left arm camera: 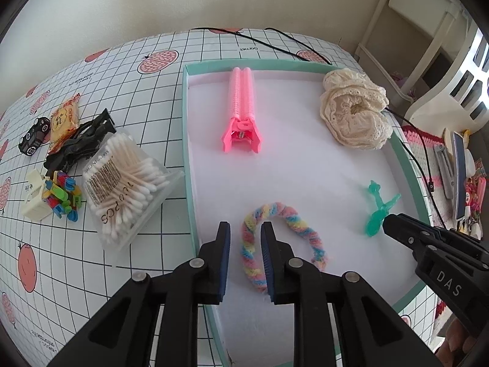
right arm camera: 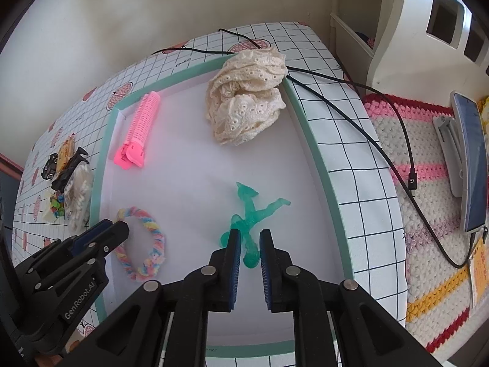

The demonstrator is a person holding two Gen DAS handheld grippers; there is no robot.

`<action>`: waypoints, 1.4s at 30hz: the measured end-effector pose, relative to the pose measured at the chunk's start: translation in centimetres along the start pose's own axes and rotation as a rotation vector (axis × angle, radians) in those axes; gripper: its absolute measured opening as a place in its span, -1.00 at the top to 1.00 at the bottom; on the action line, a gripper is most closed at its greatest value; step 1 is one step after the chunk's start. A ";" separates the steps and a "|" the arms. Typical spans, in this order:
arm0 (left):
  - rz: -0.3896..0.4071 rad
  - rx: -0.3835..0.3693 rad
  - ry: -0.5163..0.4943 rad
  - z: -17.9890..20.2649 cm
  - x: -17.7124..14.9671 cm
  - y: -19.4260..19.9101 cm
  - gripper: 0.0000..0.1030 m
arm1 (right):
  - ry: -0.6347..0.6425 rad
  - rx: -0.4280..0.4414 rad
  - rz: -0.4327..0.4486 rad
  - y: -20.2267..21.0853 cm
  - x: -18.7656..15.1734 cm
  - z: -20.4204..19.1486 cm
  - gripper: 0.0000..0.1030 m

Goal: Organize objects
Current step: 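Open the left tool to drop the rainbow ring inside the tray, then lower the green figure onto the tray and open the right tool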

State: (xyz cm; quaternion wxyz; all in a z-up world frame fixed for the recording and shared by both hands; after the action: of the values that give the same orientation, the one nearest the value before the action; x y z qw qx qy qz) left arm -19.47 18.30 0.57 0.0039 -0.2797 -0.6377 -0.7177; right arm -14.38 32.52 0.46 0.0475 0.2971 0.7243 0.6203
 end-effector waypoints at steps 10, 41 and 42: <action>0.055 0.006 0.044 -1.1 0.8 1.4 0.60 | -0.001 0.014 0.039 1.4 0.3 -0.4 0.71; 0.124 0.115 0.178 -5.2 0.4 2.6 -0.86 | 0.021 0.030 0.096 1.8 0.4 -1.5 -0.75; 0.124 0.118 0.179 -5.3 0.4 2.6 -0.87 | 0.020 0.031 0.098 1.8 0.4 -1.5 -0.77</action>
State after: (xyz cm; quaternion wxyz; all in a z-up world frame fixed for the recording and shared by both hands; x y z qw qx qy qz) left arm -21.01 13.08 2.94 0.1217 -0.2527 -0.6573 -0.6994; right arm -14.69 31.57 2.63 0.0049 0.3268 0.7188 0.6136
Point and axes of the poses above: each gripper's, at about its wrist camera, not at the fingertips, and y roughly against the way its jaws point, z to its right, x to its top, the point moved 4 cm from there along -y, roughly the way its jaws point, and after that the axes turned 12 degrees about -y, right-handed, at the moved point
